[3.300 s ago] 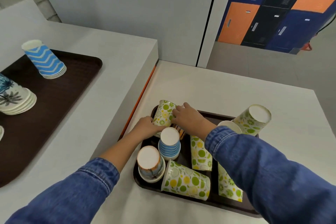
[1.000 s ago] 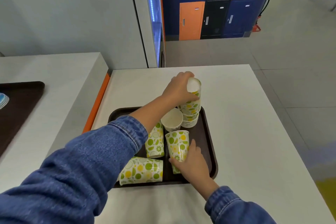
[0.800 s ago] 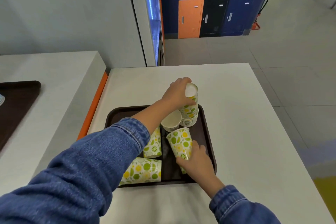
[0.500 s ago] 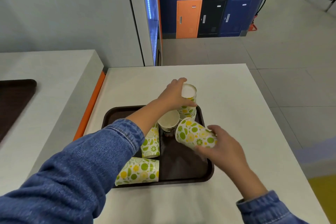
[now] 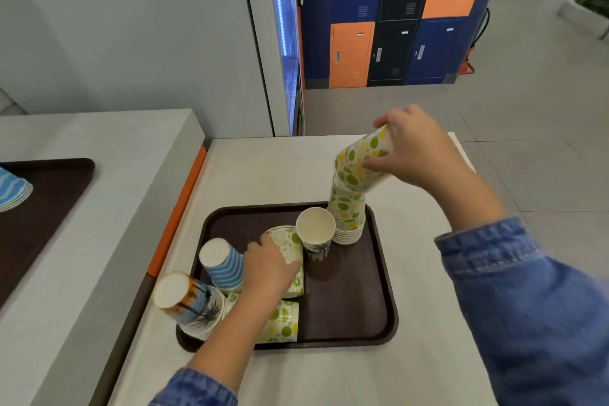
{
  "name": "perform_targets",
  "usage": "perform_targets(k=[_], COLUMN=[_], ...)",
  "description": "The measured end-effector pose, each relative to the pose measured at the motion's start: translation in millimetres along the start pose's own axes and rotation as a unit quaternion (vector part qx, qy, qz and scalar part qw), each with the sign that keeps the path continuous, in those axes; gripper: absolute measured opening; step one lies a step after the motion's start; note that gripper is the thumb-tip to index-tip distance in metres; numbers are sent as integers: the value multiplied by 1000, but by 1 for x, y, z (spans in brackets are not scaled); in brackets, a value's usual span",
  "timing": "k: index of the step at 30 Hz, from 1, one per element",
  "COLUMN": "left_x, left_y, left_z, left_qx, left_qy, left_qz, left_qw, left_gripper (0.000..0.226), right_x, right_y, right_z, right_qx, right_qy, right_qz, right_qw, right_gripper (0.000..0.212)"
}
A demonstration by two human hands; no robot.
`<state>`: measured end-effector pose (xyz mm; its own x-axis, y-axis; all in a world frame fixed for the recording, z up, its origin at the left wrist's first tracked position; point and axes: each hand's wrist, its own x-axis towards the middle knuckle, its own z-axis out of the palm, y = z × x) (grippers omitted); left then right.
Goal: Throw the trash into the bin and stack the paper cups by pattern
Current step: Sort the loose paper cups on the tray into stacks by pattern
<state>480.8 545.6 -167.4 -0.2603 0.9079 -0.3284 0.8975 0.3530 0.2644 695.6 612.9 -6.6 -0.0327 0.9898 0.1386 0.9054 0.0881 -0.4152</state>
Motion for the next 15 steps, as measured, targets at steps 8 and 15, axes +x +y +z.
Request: perform_targets(k=[8,15], left_x=[26,31], left_y=[-2,-3], left_z=[28,23], left_qx=[-25,-41], left_qy=[-41,-57], left_qz=[-65,-81], left_qw=[997,994], left_gripper=[104,88], right_x=[34,34], right_y=[-13,1], right_z=[42,90], right_qx=[-127,-191], right_qy=[-115,-157], right_qz=[-50,-67], right_qw=[984,967], right_gripper=[64,61])
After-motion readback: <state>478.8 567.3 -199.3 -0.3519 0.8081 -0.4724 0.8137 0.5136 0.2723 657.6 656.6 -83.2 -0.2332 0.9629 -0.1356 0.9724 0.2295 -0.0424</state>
